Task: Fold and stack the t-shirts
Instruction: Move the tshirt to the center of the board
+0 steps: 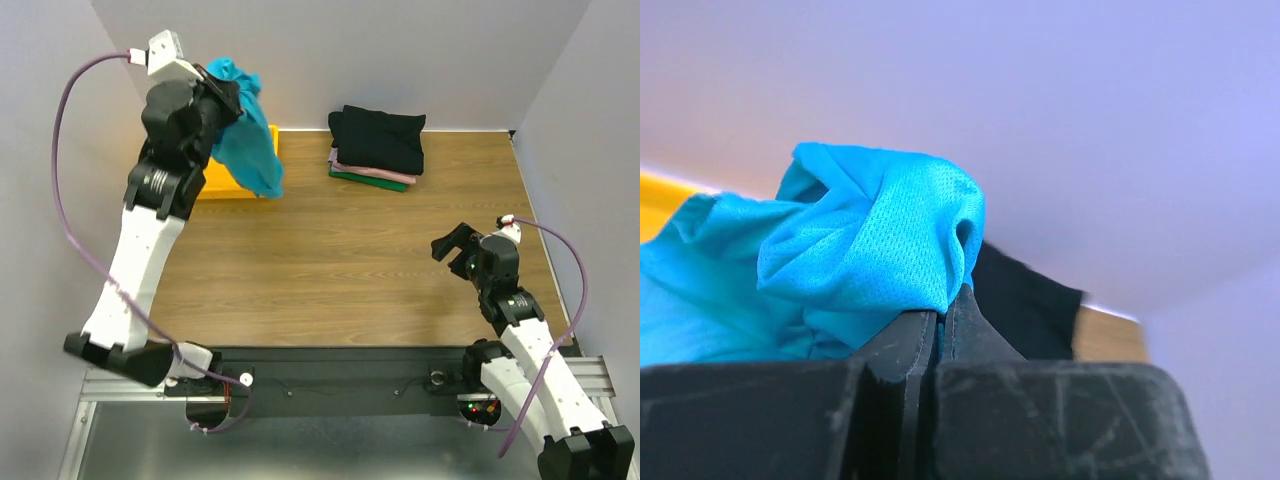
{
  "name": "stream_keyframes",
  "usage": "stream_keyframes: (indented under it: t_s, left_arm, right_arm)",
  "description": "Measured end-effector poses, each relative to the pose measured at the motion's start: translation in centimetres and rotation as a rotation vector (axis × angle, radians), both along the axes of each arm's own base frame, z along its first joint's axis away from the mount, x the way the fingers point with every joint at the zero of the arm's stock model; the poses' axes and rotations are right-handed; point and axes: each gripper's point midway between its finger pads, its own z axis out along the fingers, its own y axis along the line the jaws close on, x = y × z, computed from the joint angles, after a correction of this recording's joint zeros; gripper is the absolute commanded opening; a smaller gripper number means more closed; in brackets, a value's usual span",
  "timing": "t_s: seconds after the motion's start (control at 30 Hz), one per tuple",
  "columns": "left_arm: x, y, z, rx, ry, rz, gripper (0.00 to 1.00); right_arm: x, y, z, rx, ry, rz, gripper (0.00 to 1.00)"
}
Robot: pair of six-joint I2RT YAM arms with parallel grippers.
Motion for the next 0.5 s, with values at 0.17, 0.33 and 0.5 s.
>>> stream_keyframes:
  t_s: [0.17,0.33,0.5]
  left_arm:
    - [-8.3,-5.4,3.2,-0.035,-0.124,-0.209,0.00]
    - [-11.9,-8.1,4.0,-0.071,-0.168,-0.334,0.00]
    - [-11.9,-12.5,-0.4,-0.088,-0.072,-0.419,0.15]
  right_arm:
    - [-0.2,0.1,0.3,0.006,-0.017,0.008,1.00]
    - [-0.4,0.2,0.8,0.009,-0.039,0.014,1.00]
    - [-0.4,0.2,1.1,0.008,-0.051,0.020,1.00]
